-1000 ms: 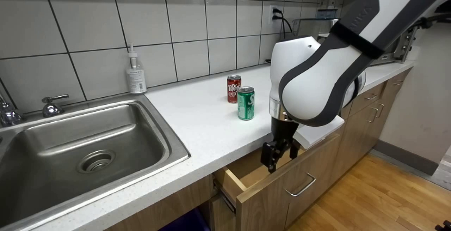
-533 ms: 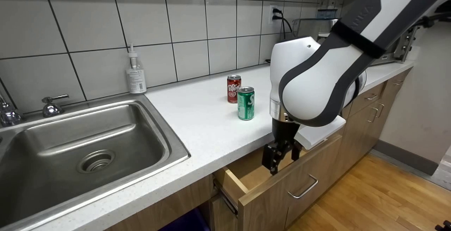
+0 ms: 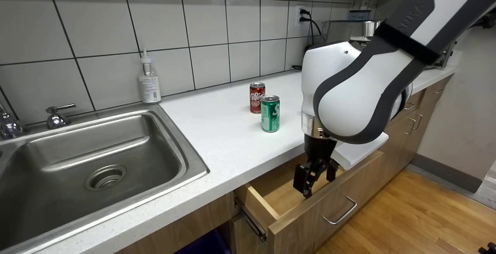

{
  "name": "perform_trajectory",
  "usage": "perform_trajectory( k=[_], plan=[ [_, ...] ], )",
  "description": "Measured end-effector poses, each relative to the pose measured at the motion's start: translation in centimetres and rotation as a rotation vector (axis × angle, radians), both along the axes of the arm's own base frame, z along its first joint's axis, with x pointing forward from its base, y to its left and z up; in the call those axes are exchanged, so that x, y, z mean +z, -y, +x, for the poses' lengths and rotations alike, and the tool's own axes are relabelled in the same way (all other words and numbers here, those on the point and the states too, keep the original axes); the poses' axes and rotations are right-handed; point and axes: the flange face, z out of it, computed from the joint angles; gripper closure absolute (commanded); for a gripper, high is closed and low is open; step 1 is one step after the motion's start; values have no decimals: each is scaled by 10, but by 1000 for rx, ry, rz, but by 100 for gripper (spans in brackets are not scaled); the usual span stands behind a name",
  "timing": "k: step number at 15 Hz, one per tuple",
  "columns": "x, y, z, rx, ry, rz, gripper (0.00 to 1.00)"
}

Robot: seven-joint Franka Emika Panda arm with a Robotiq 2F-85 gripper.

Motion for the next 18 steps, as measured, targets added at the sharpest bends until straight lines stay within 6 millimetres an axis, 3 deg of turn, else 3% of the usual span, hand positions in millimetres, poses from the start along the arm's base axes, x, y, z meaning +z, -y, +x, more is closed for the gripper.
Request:
perform_trajectory(
  k=[18],
  plan=[
    [-2, -22, -69, 24, -76, -1, 0]
  ],
)
